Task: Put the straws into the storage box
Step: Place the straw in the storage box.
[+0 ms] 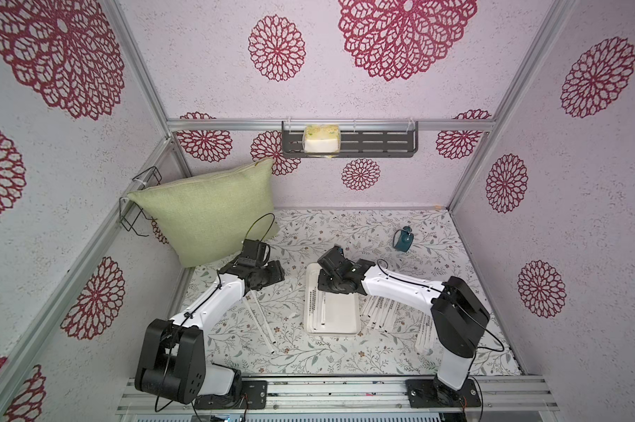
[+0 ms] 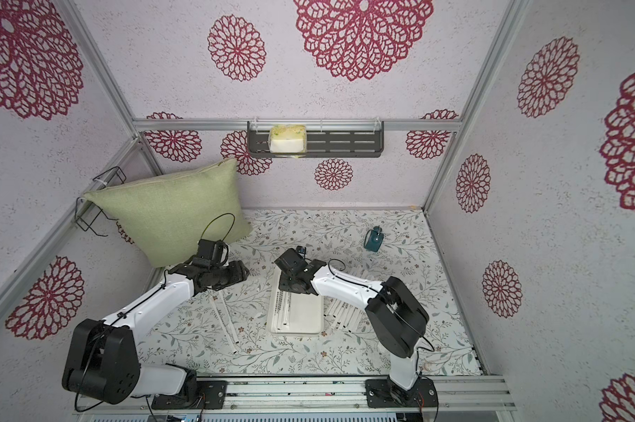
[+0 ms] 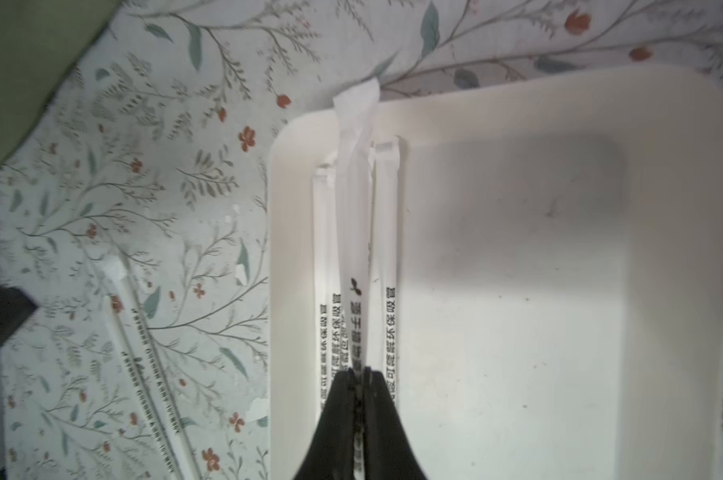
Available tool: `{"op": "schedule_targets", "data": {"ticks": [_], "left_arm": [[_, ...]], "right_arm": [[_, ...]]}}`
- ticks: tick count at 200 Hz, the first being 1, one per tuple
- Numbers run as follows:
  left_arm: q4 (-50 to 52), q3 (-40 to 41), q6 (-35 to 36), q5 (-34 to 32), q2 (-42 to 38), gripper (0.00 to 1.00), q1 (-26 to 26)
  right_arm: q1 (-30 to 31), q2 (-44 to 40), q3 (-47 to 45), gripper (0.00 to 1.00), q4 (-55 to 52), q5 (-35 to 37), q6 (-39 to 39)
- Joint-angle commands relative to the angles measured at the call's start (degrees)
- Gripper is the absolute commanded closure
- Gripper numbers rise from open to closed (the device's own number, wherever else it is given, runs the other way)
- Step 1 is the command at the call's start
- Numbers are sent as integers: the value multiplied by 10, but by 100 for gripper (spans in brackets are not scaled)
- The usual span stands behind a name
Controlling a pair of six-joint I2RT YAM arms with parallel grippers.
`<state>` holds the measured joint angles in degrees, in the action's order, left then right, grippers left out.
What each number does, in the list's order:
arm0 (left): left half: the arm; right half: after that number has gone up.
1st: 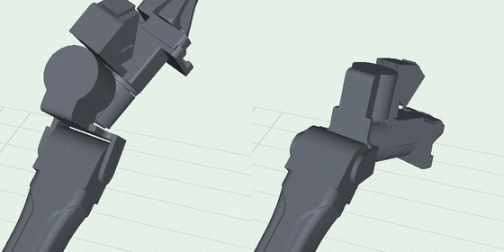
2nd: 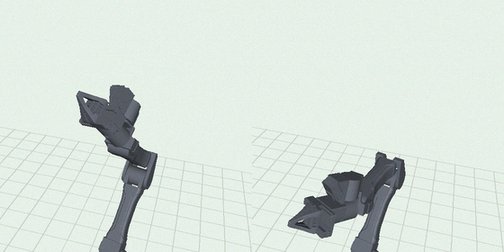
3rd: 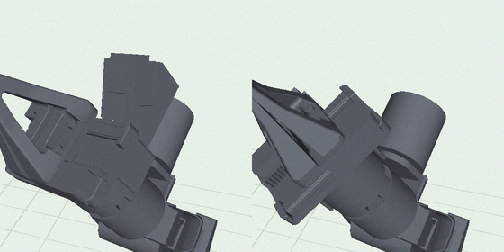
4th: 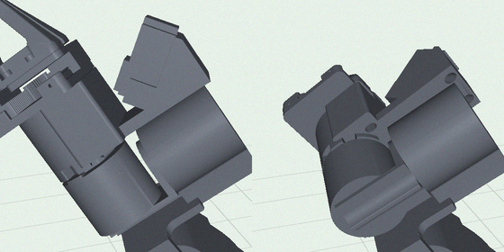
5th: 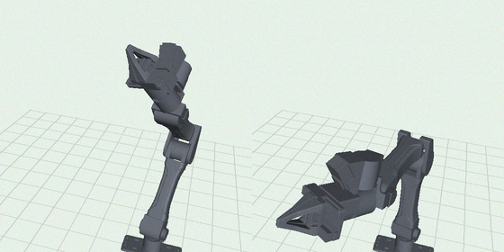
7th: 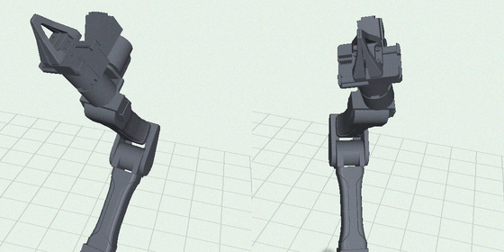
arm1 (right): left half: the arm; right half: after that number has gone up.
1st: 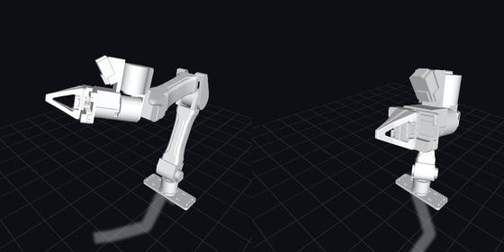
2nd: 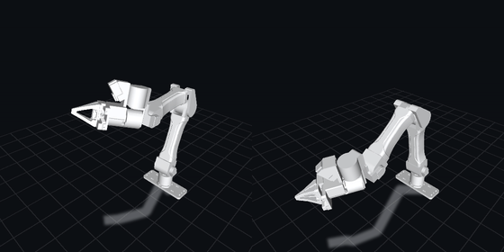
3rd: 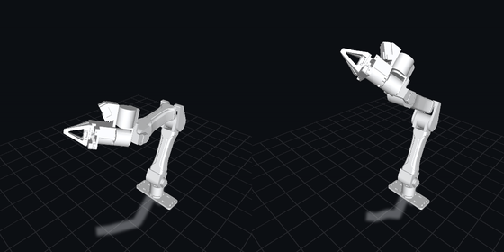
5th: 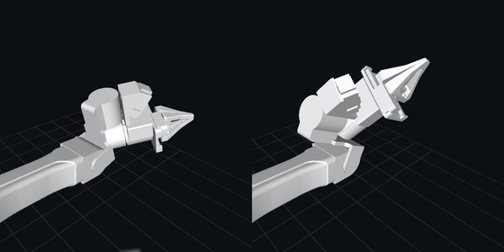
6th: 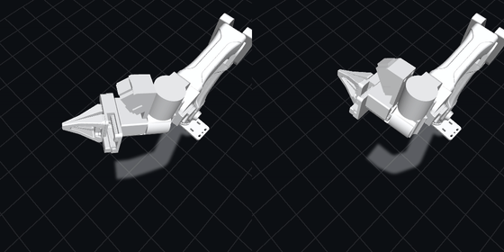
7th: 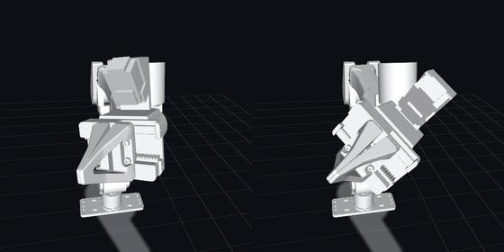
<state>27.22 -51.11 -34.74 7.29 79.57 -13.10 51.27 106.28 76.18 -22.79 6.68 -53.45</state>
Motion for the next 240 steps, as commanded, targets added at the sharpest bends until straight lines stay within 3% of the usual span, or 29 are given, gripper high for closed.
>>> {"op": "schedule_targets", "data": {"ticks": [1,89,240], "left_arm": [[18,14,-5,-7,-21,37,5],[18,28,-13,-9,-33,38,5],[47,44,-27,-44,-61,40,5]], "right_arm": [[0,12,-4,89,16,-14,-11],[-23,26,-53,85,49,-39,0],[-13,56,-20,79,32,-36,17]]}}
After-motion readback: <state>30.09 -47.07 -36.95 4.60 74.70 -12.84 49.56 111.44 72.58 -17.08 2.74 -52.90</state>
